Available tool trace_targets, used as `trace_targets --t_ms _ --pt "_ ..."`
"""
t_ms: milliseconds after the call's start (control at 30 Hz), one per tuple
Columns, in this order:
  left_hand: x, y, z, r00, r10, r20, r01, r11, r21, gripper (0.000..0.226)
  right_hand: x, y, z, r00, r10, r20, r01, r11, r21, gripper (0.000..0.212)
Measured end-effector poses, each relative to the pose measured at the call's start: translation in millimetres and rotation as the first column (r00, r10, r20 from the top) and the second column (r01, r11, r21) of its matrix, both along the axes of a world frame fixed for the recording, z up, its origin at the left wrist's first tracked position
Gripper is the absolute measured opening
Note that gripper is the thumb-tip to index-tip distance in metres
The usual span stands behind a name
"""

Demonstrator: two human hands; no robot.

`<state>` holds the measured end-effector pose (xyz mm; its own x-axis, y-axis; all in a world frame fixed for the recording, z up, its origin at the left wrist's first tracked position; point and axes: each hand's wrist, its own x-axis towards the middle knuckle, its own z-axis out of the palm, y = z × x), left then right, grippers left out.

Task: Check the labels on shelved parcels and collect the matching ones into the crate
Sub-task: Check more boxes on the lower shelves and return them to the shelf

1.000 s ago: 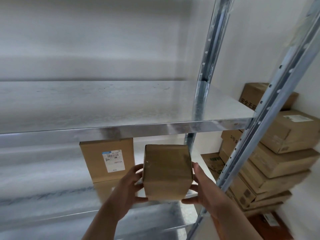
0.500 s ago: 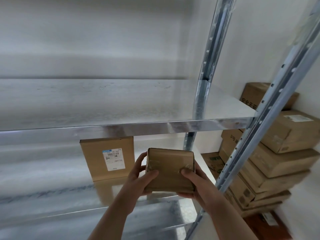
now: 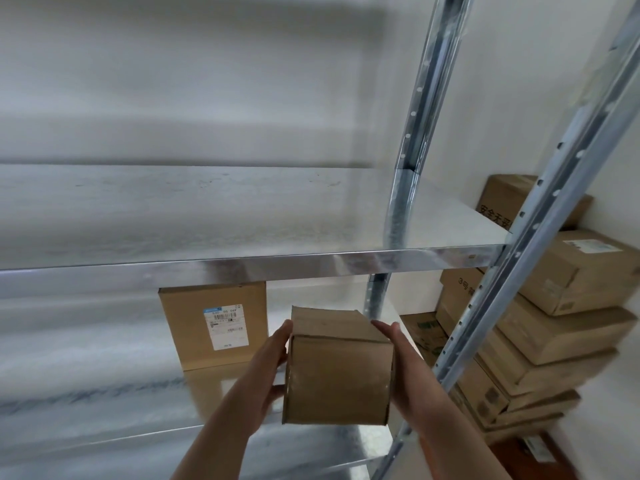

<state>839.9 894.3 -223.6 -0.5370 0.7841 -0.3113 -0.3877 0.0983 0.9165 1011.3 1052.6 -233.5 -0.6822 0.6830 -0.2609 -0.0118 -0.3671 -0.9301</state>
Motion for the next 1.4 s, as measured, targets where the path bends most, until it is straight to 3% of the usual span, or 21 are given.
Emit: trace_targets --t_ms 133,233,333,400,533,633,833,1133,1400 --pt "-7.7 -8.2 -12.0 0.995 -0.089 -0.042 0.090 0.996 0.020 0.067 2.2 6.3 -2.5 1.000 0.009 0.018 -0.010 0.999 0.054 0.040" --pt "-7.4 -6.9 -12.7 0.977 -0.157 -0.141 0.152 0.987 -0.044 0.064 4.4 13.4 -1.7 0.995 -0.035 0.095 0.026 0.995 0.099 0.028" --pt "-3.4 -2.5 -6.2 0.985 -0.096 -0.146 0.093 0.995 -0.030 0.042 6.0 15.1 4.2 0.994 -0.067 0.087 0.051 0.983 0.178 0.033" --pt "-0.8 -0.8 0.1 0.992 -0.062 -0.107 0.063 0.998 0.011 0.029 6.9 14.3 6.7 0.996 -0.077 0.038 0.070 0.986 0.151 0.043" --pt "0.4 1.3 5.2 0.999 0.039 -0.012 -0.038 0.997 0.067 0.052 8.0 10.7 13.6 0.998 -0.062 0.001 0.062 0.998 -0.007 0.055" --pt "2.4 6.4 1.6 0.996 0.073 -0.042 -0.068 0.992 0.111 0.065 9.5 9.5 13.7 0.999 0.019 0.041 -0.018 1.000 -0.004 0.063" --pt "9.4 8.7 -3.5 0.995 0.032 -0.090 -0.018 0.989 0.146 0.074 5.6 5.9 12.6 1.000 0.020 -0.019 -0.020 1.000 0.020 0.045" --pt "12.9 13.6 -4.0 0.992 0.106 -0.071 -0.094 0.983 0.161 0.037 -5.5 1.7 7.6 0.999 -0.034 0.035 0.030 0.994 0.103 0.032" --pt "8.3 7.8 1.7 0.996 0.078 -0.032 -0.068 0.967 0.244 0.054 -2.9 -9.5 7.5 0.994 -0.002 -0.107 0.003 1.000 0.007 0.041"
